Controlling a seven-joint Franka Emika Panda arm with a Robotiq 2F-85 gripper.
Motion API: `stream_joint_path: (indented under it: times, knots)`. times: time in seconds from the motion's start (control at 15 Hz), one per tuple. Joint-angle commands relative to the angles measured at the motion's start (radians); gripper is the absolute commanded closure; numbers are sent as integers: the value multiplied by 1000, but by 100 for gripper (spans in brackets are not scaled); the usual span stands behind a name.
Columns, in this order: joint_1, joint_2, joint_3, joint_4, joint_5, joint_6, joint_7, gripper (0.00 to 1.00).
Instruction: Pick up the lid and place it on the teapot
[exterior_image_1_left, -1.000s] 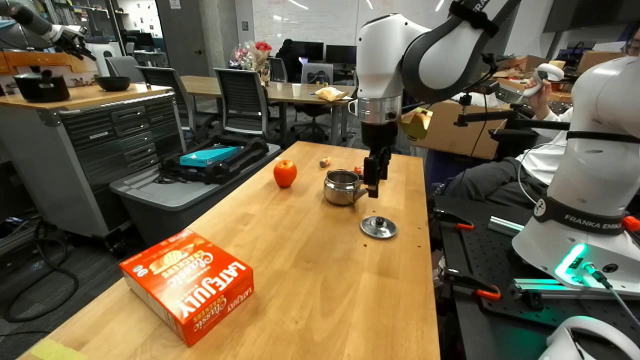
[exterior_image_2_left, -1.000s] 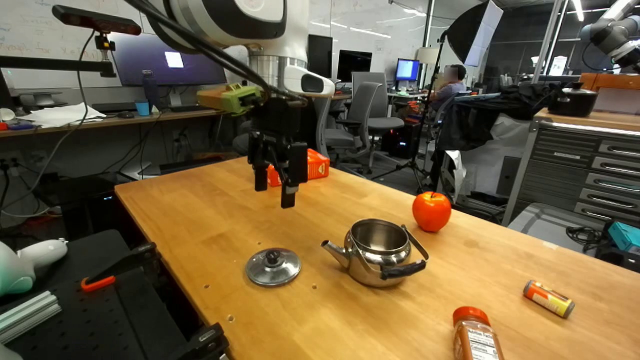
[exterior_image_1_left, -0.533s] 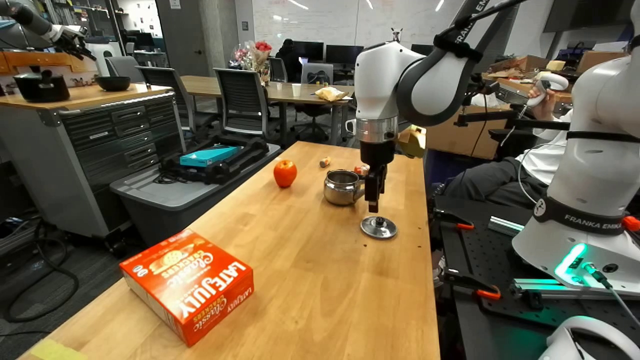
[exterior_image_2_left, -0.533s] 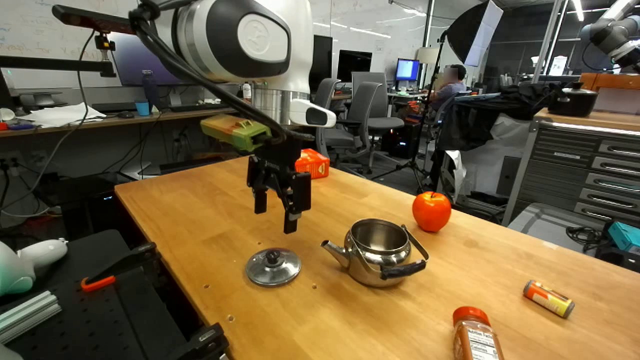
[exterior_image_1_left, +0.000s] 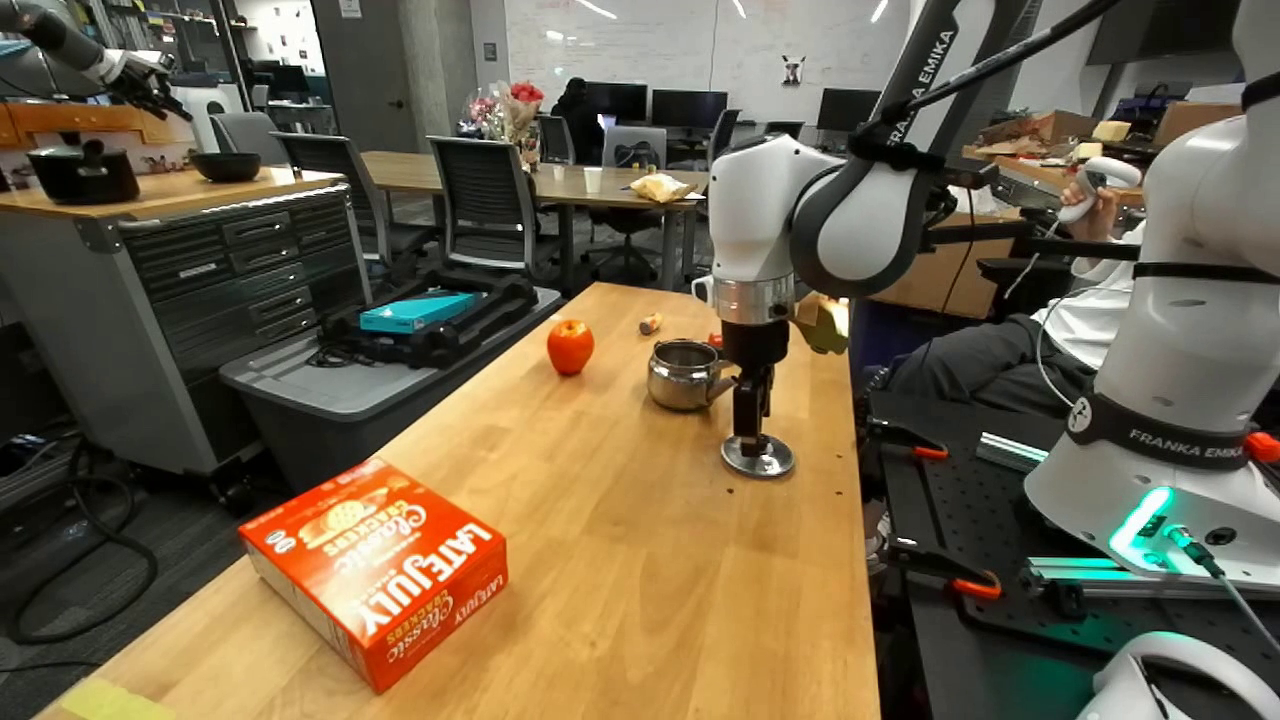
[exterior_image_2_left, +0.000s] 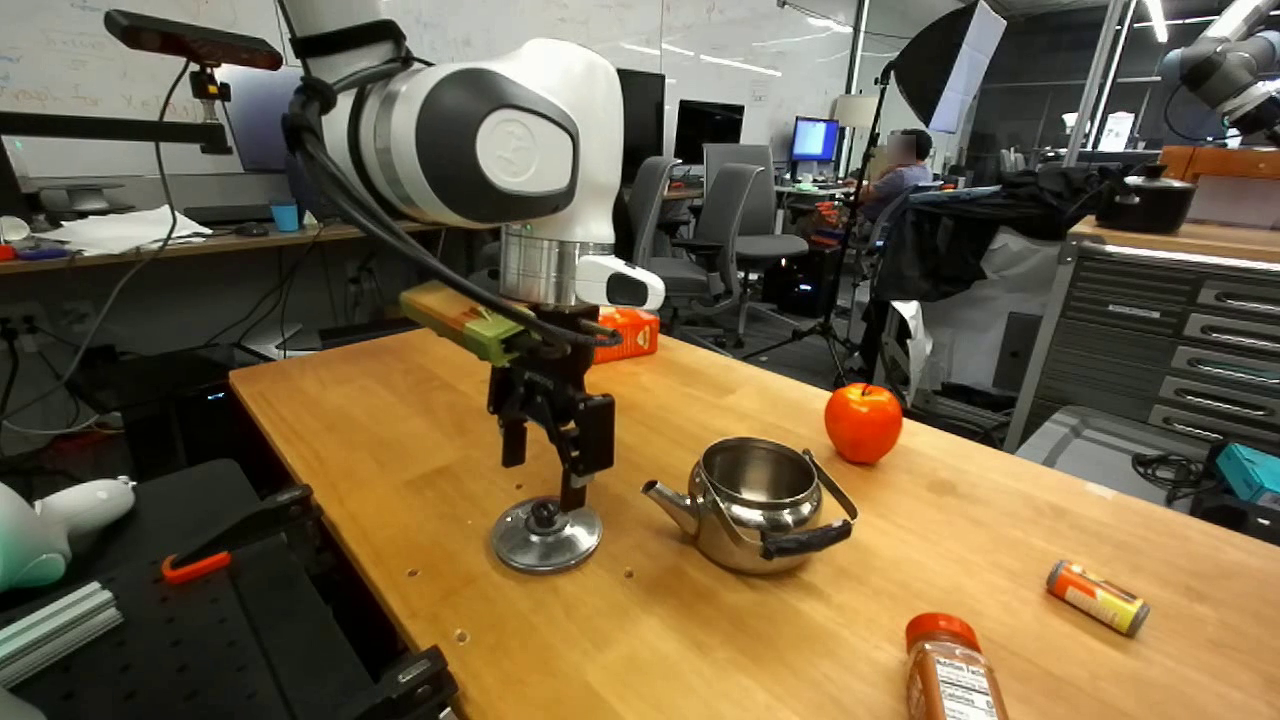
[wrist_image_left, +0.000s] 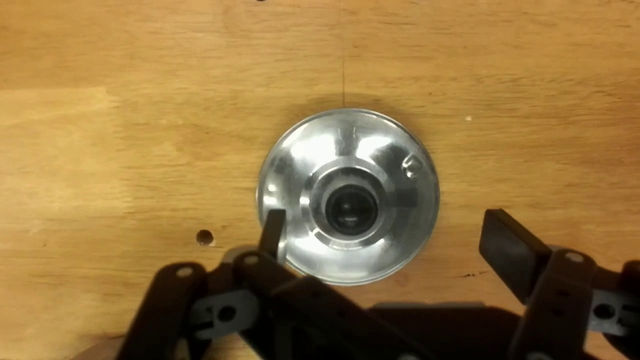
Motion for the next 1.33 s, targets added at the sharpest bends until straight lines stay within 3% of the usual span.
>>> stream_joint_path:
  times: [0.0, 0.2, 0.27, 0.33, 0.87, 1.0, 1.07, 1.27]
  knots:
    - [17, 43, -29, 9, -31, 36, 6, 0]
    - [19, 63, -37, 13, -28, 39, 8, 0]
    - [18, 66, -37, 14, -22, 40, 5, 17]
    - [17, 69, -37, 15, -16, 41, 2, 28]
    - [11, 39, -32, -2, 4, 75, -6, 87]
    - [11, 36, -32, -6, 3, 83, -6, 93]
    - [14, 34, -34, -9, -1, 88, -2, 89]
    - [21, 31, -40, -13, -14, 95, 9, 90]
